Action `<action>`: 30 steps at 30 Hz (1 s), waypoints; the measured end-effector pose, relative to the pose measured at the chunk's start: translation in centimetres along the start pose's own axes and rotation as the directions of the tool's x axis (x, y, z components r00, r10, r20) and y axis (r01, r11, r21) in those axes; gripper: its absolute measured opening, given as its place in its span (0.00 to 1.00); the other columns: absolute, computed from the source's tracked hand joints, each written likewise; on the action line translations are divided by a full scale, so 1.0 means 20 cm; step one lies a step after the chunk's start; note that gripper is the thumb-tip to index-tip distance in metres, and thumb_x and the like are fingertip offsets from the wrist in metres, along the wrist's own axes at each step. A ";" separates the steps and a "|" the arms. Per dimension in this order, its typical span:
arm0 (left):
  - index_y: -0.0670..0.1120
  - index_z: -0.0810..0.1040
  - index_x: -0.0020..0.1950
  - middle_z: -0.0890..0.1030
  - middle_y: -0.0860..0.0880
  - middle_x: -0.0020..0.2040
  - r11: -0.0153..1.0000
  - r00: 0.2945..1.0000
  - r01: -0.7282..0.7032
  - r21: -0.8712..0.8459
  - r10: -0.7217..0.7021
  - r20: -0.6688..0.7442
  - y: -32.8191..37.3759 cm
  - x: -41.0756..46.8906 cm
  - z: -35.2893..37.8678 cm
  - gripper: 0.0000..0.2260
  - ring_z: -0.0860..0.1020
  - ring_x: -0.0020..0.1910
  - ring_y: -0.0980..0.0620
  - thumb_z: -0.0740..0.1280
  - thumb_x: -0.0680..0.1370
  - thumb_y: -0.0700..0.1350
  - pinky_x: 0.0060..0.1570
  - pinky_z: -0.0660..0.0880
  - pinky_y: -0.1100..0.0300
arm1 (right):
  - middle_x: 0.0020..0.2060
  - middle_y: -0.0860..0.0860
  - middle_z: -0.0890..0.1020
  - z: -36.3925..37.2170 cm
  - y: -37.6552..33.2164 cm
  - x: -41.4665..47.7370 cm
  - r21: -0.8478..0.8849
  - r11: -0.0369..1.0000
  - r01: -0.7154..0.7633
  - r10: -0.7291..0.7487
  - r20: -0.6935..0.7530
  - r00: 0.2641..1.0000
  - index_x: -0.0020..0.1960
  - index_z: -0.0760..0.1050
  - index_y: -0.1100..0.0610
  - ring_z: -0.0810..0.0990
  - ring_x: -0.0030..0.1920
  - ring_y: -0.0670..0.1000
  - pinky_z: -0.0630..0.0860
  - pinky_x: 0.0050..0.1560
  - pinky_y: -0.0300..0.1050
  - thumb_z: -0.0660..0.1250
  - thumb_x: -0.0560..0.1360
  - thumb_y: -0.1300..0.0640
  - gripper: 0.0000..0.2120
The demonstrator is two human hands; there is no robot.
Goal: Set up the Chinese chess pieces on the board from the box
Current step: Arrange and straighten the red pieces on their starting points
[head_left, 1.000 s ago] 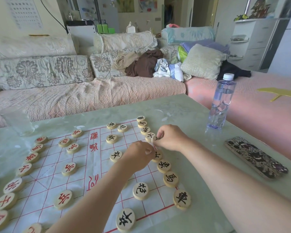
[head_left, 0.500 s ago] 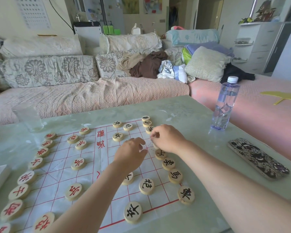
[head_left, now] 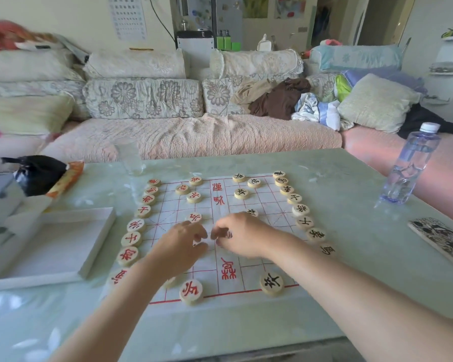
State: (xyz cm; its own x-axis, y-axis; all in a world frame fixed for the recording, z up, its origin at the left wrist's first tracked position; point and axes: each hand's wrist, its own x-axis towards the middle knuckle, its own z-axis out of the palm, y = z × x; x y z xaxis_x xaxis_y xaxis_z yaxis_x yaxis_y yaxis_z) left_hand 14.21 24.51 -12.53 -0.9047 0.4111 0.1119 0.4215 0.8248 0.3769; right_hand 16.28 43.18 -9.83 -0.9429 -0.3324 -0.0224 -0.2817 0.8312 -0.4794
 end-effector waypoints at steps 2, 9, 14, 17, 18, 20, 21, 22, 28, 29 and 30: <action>0.55 0.76 0.54 0.75 0.58 0.48 1.000 1.000 0.003 0.010 -0.003 -0.004 -0.10 -0.10 -0.04 0.06 0.74 0.46 0.58 0.66 0.77 0.50 0.42 0.69 0.66 | 0.51 0.48 0.83 0.07 -0.07 -0.01 -0.013 1.000 0.010 -0.009 0.042 0.999 0.54 0.81 0.48 0.80 0.50 0.49 0.78 0.53 0.46 0.66 0.77 0.53 0.08; 0.57 0.76 0.55 0.74 0.60 0.48 1.000 0.998 -0.017 -0.024 0.016 -0.066 -0.29 -0.30 -0.08 0.09 0.71 0.49 0.59 0.68 0.75 0.51 0.45 0.65 0.68 | 0.49 0.39 0.80 0.20 -0.20 -0.06 -0.020 0.999 0.032 -0.029 0.113 0.993 0.56 0.78 0.44 0.75 0.42 0.38 0.70 0.43 0.33 0.71 0.70 0.48 0.15; 0.60 0.74 0.60 0.72 0.60 0.54 0.997 0.998 -0.049 -0.056 0.051 0.027 -0.31 -0.34 -0.09 0.17 0.69 0.56 0.59 0.69 0.71 0.56 0.56 0.68 0.63 | 0.48 0.39 0.78 0.30 -0.23 -0.10 -0.081 0.996 0.029 -0.021 0.093 0.995 0.53 0.77 0.43 0.77 0.48 0.41 0.76 0.51 0.41 0.73 0.65 0.36 0.20; 0.59 0.72 0.64 0.71 0.59 0.58 0.997 0.993 -0.079 -0.015 0.080 0.081 -0.31 -0.36 -0.08 0.25 0.66 0.59 0.57 0.72 0.68 0.58 0.56 0.64 0.64 | 0.48 0.39 0.77 0.34 -0.22 -0.11 -0.038 0.999 0.039 -0.035 0.081 0.996 0.53 0.78 0.43 0.76 0.49 0.41 0.76 0.53 0.40 0.73 0.66 0.39 0.18; 0.59 0.72 0.65 0.71 0.59 0.58 0.995 0.992 -0.099 -0.005 0.099 0.078 -0.32 -0.37 -0.07 0.27 0.66 0.59 0.57 0.73 0.67 0.60 0.57 0.65 0.63 | 0.49 0.39 0.77 0.34 -0.22 -0.12 -0.014 0.999 0.034 -0.033 0.092 0.995 0.54 0.78 0.44 0.76 0.50 0.40 0.75 0.53 0.38 0.73 0.67 0.40 0.18; 0.59 0.73 0.64 0.70 0.60 0.57 0.991 0.989 -0.137 -0.011 0.137 0.057 -0.33 -0.38 -0.06 0.28 0.64 0.56 0.57 0.73 0.66 0.62 0.58 0.66 0.61 | 0.51 0.39 0.76 0.33 -0.23 -0.11 0.000 0.999 0.032 -0.032 0.126 0.992 0.56 0.78 0.44 0.76 0.50 0.40 0.74 0.53 0.36 0.74 0.68 0.44 0.18; 0.59 0.74 0.63 0.70 0.60 0.56 0.988 0.987 -0.155 -0.016 0.156 0.046 -0.32 -0.38 -0.05 0.28 0.64 0.55 0.57 0.73 0.65 0.62 0.58 0.66 0.62 | 0.52 0.39 0.76 0.33 -0.23 -0.11 -0.002 0.999 0.033 -0.032 0.140 0.990 0.57 0.78 0.43 0.76 0.51 0.40 0.73 0.52 0.35 0.75 0.68 0.44 0.19; 0.60 0.74 0.62 0.70 0.60 0.56 0.985 0.984 -0.171 -0.016 0.172 0.037 -0.32 -0.38 -0.04 0.27 0.64 0.55 0.57 0.73 0.65 0.62 0.56 0.65 0.62 | 0.52 0.39 0.76 0.32 -0.23 -0.11 -0.005 0.999 0.032 -0.031 0.148 0.989 0.58 0.77 0.43 0.76 0.50 0.39 0.73 0.51 0.34 0.75 0.67 0.44 0.21; 0.59 0.77 0.53 0.71 0.62 0.52 0.975 0.975 -0.221 0.024 0.221 0.004 -0.31 -0.39 -0.02 0.25 0.66 0.54 0.57 0.69 0.61 0.71 0.54 0.66 0.61 | 0.54 0.37 0.75 0.30 -0.20 -0.10 -0.035 0.999 -0.015 0.021 0.175 0.984 0.61 0.75 0.42 0.73 0.51 0.37 0.67 0.46 0.30 0.78 0.64 0.40 0.27; 0.59 0.78 0.52 0.71 0.62 0.53 0.975 0.975 -0.221 0.022 0.221 0.007 -0.31 -0.39 -0.01 0.25 0.66 0.54 0.57 0.69 0.61 0.72 0.53 0.65 0.61 | 0.53 0.37 0.75 0.30 -0.20 -0.10 -0.036 0.999 -0.015 0.021 0.174 0.985 0.58 0.75 0.42 0.73 0.50 0.38 0.67 0.45 0.31 0.78 0.64 0.40 0.25; 0.59 0.78 0.52 0.70 0.63 0.53 0.975 0.975 -0.222 0.021 0.222 0.010 -0.31 -0.39 -0.01 0.25 0.65 0.55 0.58 0.69 0.62 0.72 0.53 0.64 0.62 | 0.51 0.37 0.75 0.30 -0.20 -0.10 -0.036 0.999 -0.014 0.020 0.174 0.985 0.55 0.75 0.42 0.73 0.50 0.38 0.66 0.45 0.32 0.78 0.64 0.40 0.23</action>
State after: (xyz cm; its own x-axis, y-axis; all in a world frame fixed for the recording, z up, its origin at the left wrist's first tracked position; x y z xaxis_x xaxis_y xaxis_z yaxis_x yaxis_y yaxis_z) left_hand 18.57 16.12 -15.57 -0.7877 0.5879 0.1838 0.6133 0.7206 0.3233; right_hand 20.39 37.87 -13.12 -0.9029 -0.3884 -0.1842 -0.2748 0.8511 -0.4474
